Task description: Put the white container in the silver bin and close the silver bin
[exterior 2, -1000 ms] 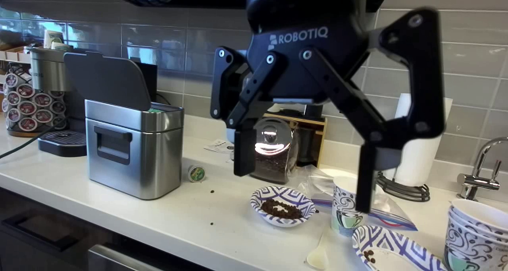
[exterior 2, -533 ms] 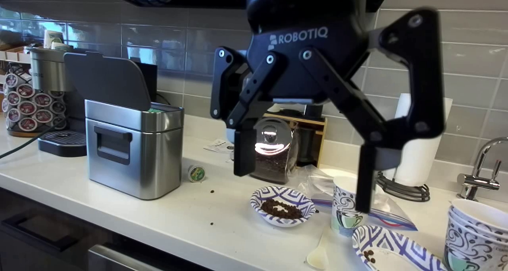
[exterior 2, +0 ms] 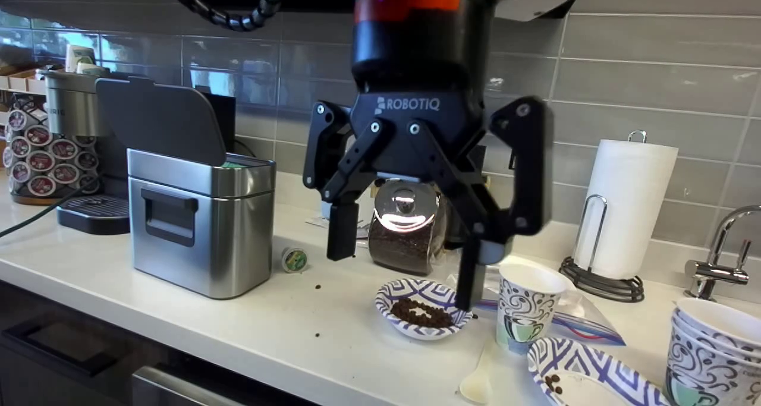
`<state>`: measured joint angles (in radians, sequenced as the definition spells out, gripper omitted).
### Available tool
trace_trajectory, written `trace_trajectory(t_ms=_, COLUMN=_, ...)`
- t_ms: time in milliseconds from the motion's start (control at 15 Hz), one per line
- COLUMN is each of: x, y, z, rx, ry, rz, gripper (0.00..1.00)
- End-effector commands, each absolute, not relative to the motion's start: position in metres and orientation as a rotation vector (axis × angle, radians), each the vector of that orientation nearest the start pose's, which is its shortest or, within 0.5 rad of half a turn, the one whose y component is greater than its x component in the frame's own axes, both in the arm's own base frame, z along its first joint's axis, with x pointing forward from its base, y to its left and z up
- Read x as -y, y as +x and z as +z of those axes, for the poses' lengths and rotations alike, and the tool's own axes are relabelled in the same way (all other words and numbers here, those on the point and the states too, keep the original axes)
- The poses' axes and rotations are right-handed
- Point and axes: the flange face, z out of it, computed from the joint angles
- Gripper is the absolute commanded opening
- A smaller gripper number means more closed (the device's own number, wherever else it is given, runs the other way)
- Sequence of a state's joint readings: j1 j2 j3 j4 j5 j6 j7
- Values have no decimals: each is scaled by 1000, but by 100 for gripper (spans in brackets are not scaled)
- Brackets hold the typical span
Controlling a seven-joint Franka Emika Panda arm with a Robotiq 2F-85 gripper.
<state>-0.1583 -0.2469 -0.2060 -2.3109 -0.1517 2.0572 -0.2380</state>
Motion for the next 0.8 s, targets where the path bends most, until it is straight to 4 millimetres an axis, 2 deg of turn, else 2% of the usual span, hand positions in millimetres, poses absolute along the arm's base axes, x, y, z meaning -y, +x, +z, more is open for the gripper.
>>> trace_trajectory(t_ms=0, x=162, y=463, z=437, rx=-155, ry=-3143, rz=62, gripper=100)
trace_trajectory(t_ms=267, x=152, y=497, z=432, rx=-257, ry=-3036, rz=114, gripper=100)
trace_trajectory(t_ms=467, x=143, y=526, z=424, rx=-297, ry=-2938, rz=225, gripper=100)
trace_trajectory(t_ms=733, x=130, y=566, z=416, rx=-261, ry=-2792, rz=377, gripper=100)
